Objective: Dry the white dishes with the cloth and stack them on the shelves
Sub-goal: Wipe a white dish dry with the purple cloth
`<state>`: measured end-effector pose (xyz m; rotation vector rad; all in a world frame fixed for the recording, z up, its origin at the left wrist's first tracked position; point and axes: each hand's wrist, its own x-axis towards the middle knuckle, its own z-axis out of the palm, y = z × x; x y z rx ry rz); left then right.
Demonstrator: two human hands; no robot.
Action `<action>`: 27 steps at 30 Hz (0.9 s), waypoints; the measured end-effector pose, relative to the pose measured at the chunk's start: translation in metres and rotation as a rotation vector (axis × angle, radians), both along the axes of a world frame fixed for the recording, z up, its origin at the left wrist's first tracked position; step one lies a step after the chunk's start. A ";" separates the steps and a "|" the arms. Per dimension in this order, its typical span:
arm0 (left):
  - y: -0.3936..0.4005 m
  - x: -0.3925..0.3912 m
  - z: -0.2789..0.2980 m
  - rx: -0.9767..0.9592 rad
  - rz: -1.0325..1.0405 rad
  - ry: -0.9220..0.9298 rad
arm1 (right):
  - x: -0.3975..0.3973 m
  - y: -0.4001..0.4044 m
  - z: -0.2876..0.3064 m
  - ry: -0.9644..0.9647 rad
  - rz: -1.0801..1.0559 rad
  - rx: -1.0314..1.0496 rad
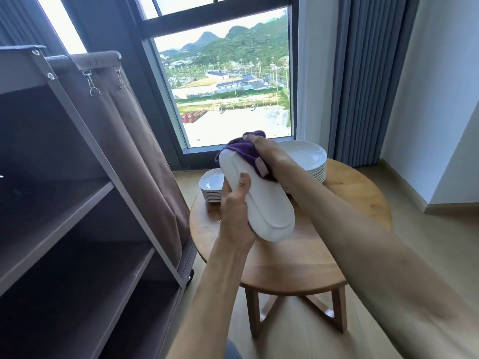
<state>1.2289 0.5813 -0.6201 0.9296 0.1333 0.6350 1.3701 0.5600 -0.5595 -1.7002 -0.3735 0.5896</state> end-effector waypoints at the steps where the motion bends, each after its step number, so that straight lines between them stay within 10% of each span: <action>1: 0.000 -0.002 0.005 -0.008 0.007 -0.012 | 0.001 -0.003 -0.006 0.046 0.029 0.038; 10: 0.030 0.017 0.055 0.126 0.238 0.037 | -0.031 -0.018 -0.072 0.036 -0.238 0.661; 19: 0.031 0.043 0.040 0.194 0.362 0.125 | -0.110 -0.033 -0.089 -0.315 -0.283 0.665; 27: 0.032 0.020 0.010 0.159 0.073 0.252 | -0.090 -0.008 -0.051 -0.809 -0.151 0.561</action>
